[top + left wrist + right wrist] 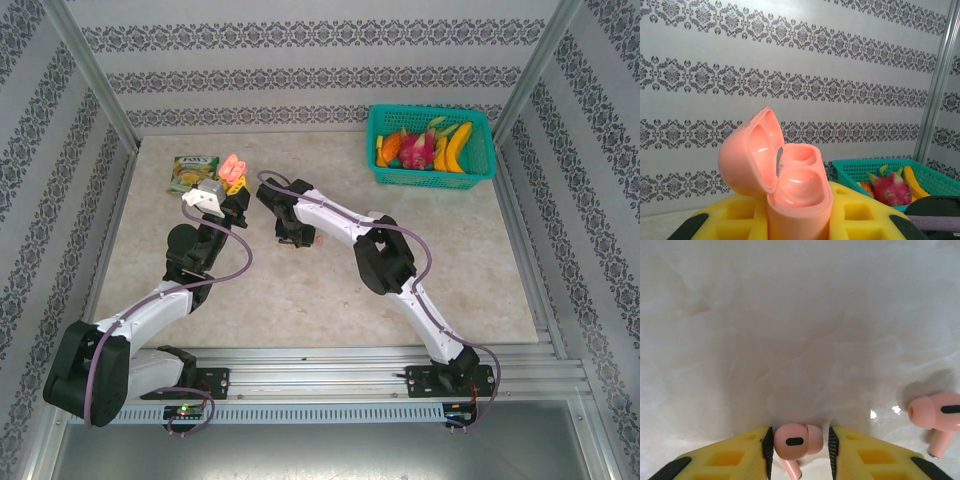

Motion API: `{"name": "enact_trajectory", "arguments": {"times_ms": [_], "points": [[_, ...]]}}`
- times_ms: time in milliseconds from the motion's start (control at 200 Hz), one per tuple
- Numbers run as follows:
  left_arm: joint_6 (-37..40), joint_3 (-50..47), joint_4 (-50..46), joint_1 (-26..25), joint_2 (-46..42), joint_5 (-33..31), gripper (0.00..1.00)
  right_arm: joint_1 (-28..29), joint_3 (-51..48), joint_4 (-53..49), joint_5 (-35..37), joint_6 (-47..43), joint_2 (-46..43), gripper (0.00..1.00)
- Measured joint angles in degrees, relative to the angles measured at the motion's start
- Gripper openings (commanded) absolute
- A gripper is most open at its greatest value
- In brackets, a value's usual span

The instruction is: Insert wireless bluetooth earbuds into charging case

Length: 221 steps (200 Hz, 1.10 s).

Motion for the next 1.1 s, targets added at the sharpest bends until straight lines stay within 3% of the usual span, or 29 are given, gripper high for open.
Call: {"name": "enact_trajectory", "arguments": {"times_ms": [1104], "points": [[0.00,0.00,-0.37,0.00,0.00,0.63,0.00,-0.70,3.69,-0.94,-0.07,-0.13,2.03,0.41]]}}
